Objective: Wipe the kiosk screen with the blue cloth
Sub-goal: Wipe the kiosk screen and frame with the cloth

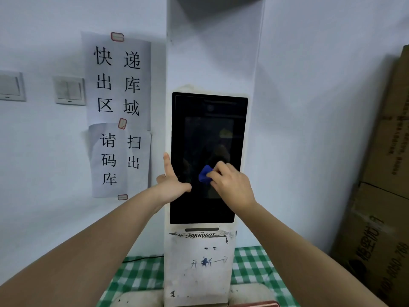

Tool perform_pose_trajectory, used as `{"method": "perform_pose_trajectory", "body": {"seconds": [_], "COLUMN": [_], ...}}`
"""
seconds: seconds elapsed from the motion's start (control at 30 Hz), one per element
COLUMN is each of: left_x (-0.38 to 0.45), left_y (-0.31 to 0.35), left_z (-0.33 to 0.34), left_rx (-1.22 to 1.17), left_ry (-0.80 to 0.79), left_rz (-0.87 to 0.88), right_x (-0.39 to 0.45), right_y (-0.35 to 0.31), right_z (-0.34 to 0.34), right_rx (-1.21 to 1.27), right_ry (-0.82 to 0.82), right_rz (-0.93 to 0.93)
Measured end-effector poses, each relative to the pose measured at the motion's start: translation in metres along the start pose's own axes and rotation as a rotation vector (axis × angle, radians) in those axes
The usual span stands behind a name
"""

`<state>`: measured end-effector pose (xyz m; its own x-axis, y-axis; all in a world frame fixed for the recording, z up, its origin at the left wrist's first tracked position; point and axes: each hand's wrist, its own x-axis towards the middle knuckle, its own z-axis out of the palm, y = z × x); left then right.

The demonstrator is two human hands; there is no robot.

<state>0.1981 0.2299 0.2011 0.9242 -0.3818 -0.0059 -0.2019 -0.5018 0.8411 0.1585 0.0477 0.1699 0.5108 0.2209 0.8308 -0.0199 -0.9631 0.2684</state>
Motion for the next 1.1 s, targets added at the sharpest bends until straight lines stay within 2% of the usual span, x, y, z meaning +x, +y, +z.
{"method": "perform_pose_trajectory", "body": {"seconds": [0.1, 0.17, 0.27, 0.4, 0.47, 0.5, 0.6, 0.67, 0.77, 0.87, 0.93, 1.0, 1.1], "left_x": [-0.002, -0.001, -0.001, 0.0, -0.001, -0.002, -0.002, -0.002, -0.002, -0.003, -0.004, -0.006, -0.007], "left_y": [-0.001, -0.001, -0.001, -0.001, -0.001, -0.001, 0.0, -0.001, -0.001, 0.0, 0.0, 0.0, 0.001], "left_z": [-0.001, -0.002, -0.002, -0.001, -0.001, -0.001, -0.002, -0.003, -0.003, -0.004, -0.004, -0.004, -0.005], "left_rx": [0.007, 0.004, 0.004, 0.008, 0.011, 0.014, 0.011, 0.003, 0.003, 0.011, 0.015, 0.013, 0.002], "left_ry": [0.001, -0.004, 0.003, 0.013, 0.008, 0.006, -0.009, -0.015, -0.01, -0.001, -0.007, -0.016, -0.022], "left_rz": [0.013, 0.013, 0.015, 0.011, 0.009, 0.009, 0.014, 0.016, 0.023, 0.021, 0.019, 0.016, 0.018], "right_x": [0.021, 0.029, 0.021, -0.002, 0.001, 0.006, 0.027, 0.034, 0.022, 0.002, 0.0, 0.009, 0.029], "right_y": [-0.001, -0.004, -0.011, -0.015, -0.009, -0.007, -0.004, -0.006, -0.015, -0.021, -0.018, -0.015, -0.014], "right_z": [-0.015, -0.016, -0.003, 0.012, 0.007, 0.003, -0.014, -0.015, -0.002, 0.013, 0.012, 0.003, -0.01], "right_rx": [0.145, 0.167, 0.112, -0.042, -0.048, -0.013, 0.152, 0.183, 0.11, 0.0, -0.027, 0.02, 0.123], "right_ry": [0.146, 0.194, 0.159, 0.001, -0.008, 0.024, 0.171, 0.214, 0.163, 0.045, -0.008, 0.03, 0.156], "right_rz": [0.292, 0.38, 0.335, -0.003, -0.066, -0.018, 0.331, 0.431, 0.326, 0.077, -0.025, 0.015, 0.235]}}
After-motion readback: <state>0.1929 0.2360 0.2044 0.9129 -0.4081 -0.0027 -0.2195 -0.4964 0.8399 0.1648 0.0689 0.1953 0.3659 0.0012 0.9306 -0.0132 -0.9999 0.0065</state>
